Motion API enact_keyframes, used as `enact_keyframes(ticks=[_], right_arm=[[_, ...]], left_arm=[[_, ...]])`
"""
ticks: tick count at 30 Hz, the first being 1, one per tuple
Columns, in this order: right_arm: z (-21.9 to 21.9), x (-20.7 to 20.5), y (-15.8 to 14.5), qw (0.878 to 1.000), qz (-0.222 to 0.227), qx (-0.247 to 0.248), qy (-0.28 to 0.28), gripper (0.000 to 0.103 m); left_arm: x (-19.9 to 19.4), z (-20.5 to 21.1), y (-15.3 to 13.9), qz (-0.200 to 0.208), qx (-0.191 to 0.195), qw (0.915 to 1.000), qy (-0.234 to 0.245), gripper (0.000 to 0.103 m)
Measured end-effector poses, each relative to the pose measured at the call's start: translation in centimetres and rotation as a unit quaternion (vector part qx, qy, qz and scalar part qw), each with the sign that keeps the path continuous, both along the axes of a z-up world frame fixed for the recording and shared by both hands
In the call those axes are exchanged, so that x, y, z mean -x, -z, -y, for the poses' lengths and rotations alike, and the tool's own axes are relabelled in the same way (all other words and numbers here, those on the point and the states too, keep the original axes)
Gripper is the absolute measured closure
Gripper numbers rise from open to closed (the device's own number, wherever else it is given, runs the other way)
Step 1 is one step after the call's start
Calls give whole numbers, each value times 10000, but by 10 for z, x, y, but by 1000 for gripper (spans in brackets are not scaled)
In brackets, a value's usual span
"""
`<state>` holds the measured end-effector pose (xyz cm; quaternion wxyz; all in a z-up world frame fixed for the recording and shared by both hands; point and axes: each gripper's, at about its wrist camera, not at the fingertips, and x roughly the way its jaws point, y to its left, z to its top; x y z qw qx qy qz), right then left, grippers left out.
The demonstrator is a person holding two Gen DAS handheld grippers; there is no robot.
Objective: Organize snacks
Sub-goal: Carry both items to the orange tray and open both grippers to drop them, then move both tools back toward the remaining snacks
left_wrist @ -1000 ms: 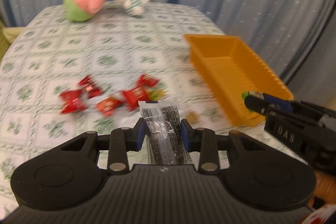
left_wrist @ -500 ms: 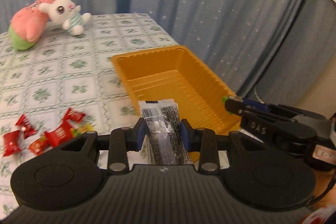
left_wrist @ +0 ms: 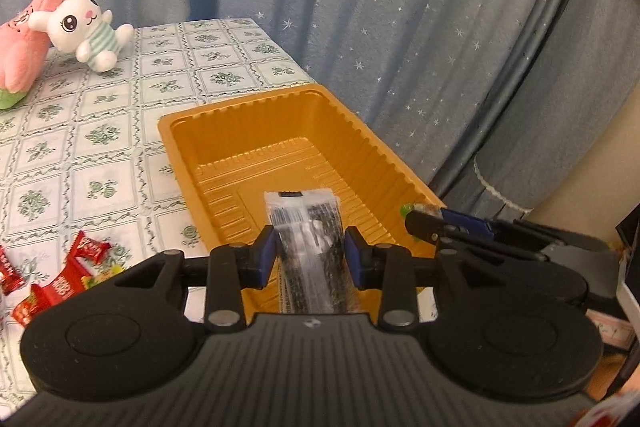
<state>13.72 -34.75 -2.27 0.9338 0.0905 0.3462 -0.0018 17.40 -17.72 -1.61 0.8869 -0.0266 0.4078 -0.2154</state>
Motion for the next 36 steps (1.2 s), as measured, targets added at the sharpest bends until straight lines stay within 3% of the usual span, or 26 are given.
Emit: enact_keyframes(ticks=[8, 19, 21, 22, 23, 30, 36], right_arm=[[1, -2, 0, 10000, -19, -9, 16, 78], [-11, -8, -2, 9998, 114, -161, -99, 78], [-11, -10, -2, 9997, 67, -220, -115, 70], [-11, -10, -2, 9996, 56, -241, -96, 50], [-10, -9, -3, 9996, 81, -263, -54, 37], [-9, 17, -15, 9995, 94, -298, 86, 37], [-34, 55, -20, 9996, -11, -282, -81, 37]], left_arm=[[-2, -13, -1, 60, -4, 9998, -189, 68], [25, -54, -5, 78, -39, 9980, -625, 60], [30, -63, -5, 74, -26, 9975, -707, 57], [33, -67, -6, 75, -21, 9972, -749, 55], [36, -71, -6, 81, -17, 9968, -790, 54], [62, -97, -11, 152, -103, 9953, -952, 46], [85, -118, -13, 160, -31, 9942, -1063, 37]])
